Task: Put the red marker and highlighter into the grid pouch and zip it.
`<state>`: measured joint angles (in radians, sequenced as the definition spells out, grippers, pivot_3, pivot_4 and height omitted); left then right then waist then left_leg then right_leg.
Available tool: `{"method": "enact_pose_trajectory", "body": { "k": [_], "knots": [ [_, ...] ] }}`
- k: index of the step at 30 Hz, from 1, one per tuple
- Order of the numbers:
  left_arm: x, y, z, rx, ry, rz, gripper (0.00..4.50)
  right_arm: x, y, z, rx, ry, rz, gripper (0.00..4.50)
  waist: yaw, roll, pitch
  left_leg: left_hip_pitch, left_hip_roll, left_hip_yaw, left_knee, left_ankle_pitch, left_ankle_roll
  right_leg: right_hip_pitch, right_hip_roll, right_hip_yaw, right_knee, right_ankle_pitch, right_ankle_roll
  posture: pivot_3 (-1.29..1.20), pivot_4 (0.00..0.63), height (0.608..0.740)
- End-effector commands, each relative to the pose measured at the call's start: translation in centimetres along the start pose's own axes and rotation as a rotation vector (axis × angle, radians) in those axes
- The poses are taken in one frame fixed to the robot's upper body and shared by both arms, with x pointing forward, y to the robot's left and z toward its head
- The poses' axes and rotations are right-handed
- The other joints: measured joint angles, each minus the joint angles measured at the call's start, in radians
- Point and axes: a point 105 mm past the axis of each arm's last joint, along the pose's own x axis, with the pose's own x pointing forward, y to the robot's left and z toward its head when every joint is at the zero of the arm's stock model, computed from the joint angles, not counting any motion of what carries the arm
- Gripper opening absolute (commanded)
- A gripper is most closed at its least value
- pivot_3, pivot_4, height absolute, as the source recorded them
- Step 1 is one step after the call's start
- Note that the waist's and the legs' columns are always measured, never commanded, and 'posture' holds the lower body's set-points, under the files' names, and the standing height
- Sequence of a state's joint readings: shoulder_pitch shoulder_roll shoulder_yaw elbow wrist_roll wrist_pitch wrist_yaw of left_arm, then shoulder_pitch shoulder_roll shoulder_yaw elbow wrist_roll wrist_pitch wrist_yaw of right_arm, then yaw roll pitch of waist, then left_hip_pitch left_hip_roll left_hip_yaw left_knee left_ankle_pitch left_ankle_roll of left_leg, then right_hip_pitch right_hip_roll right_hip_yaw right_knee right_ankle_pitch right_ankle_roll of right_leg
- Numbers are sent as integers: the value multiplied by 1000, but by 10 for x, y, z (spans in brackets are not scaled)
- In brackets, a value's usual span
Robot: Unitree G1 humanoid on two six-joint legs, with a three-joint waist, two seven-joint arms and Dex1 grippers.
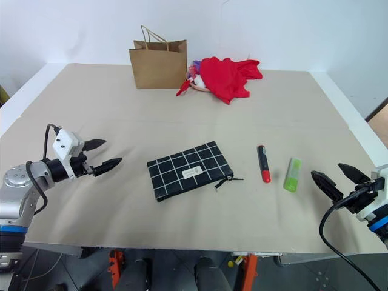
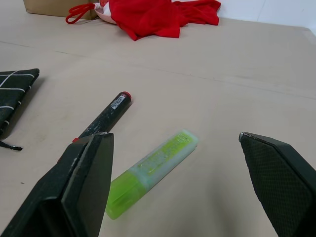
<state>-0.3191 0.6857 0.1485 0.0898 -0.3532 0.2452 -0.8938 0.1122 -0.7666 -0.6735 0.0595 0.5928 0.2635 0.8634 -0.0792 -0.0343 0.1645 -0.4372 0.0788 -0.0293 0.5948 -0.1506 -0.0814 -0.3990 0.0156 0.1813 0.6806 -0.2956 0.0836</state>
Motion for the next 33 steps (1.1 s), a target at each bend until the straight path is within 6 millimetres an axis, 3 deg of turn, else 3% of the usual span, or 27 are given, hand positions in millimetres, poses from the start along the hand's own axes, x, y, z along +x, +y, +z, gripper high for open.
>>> {"method": "enact_pose_trajectory", "body": {
  "k": [1, 14, 17, 20, 23, 27, 31, 33],
  "knots": [
    [-1, 4, 14, 41, -29, -14, 4500, 3, 3, 19, -55, -48, 6, 4379, 0, 0, 0, 0, 0, 0, 0, 0, 0, 0, 0, 0, 0, 0, 0, 0, 150, 739],
    [2, -10, 18, 79, -35, -125, 4500, 27, 24, 28, -46, -90, 71, 4379, 1, 1, 0, 0, 0, 0, 0, 0, 0, 0, 0, 0, 0, 0, 0, 0, 150, 739],
    [6, -23, 21, 99, -39, -196, 4500, 39, 46, 38, -1, -119, 150, 4379, 0, 1, 0, 0, 0, 0, 0, 0, 0, 0, 0, 0, 0, 1, 0, 0, 150, 739],
    [12, -46, 29, 76, -62, -294, 4500, 56, 81, 47, 49, -115, 286, 4379, -4, 1, 0, 0, 0, 0, 1, 0, 0, 0, 0, 0, 1, 1, 0, 0, 150, 739],
    [18, -85, 31, 69, -64, -449, 4500, 81, 118, 60, 54, -141, 410, 4379, -3, 2, 0, 0, 0, 0, 1, 0, 0, 0, 0, 0, 1, 1, 0, 0, 150, 739],
    [23, -117, 21, 97, -44, -572, 4500, 127, 157, 69, 62, -175, 458, 3321, -16, 4, 0, 0, 0, 0, 2, 1, 1, 0, 0, 0, 1, 3, 0, 0, 150, 739],
    [25, -129, 12, 129, -27, -616, 4500, 145, 180, 50, 43, -124, 503, 1298, -1, 4, 0, -1, 0, -3, 2, 2, 2, 0, 1, -2, 1, 2, -1, 0, 150, 739],
    [28, -134, 12, 152, -31, -627, 4500, 151, 186, 30, 42, -89, 504, 664, 4, 4, 0, -2, 0, -2, 2, 1, 2, 0, 0, -2, 1, 2, -2, 0, 150, 739]
  ]
}}
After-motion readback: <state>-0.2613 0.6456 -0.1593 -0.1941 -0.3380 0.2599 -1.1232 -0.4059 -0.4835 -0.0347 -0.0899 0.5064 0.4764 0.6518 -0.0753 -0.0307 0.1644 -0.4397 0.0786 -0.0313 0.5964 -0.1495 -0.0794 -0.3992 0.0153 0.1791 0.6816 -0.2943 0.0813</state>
